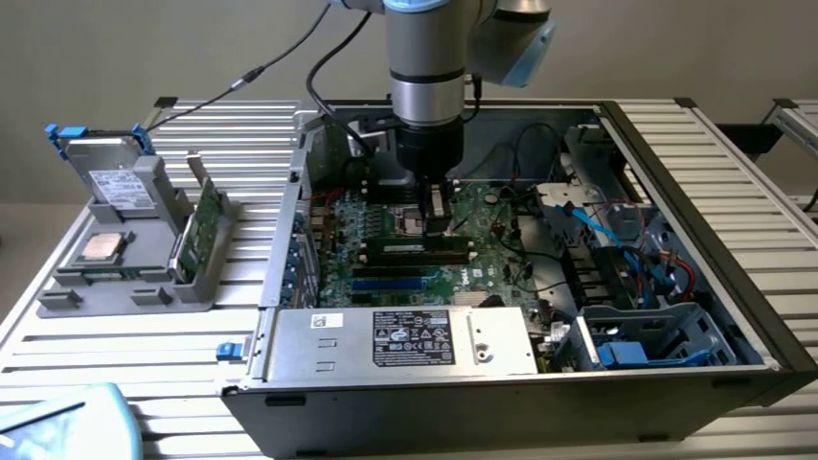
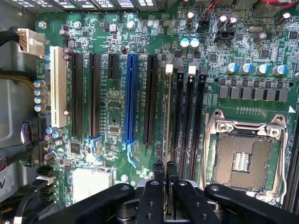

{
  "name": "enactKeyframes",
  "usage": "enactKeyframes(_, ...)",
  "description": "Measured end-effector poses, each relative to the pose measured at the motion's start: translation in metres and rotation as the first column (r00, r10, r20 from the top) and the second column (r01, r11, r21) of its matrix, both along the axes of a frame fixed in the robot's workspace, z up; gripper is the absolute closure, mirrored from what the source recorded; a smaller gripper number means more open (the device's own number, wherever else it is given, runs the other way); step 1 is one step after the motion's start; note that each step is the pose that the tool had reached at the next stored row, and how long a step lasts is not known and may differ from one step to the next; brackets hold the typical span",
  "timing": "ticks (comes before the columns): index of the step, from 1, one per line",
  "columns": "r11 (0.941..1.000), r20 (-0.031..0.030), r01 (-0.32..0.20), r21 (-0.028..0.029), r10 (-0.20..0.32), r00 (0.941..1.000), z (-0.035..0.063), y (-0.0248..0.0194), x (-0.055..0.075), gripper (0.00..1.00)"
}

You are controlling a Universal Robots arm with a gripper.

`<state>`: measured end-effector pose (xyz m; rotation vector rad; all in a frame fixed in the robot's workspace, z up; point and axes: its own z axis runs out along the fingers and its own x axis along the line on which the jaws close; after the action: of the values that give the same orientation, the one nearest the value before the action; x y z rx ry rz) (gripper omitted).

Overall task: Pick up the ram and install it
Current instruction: 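Insert the ram into the slot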

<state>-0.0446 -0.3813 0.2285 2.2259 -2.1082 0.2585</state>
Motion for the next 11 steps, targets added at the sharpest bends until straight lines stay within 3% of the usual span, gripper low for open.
enactKeyframes(11, 1.0, -0.0005, 0.008, -0.0003, -0.008, 1.0, -0.0025, 0.0, 0.0007, 0.87)
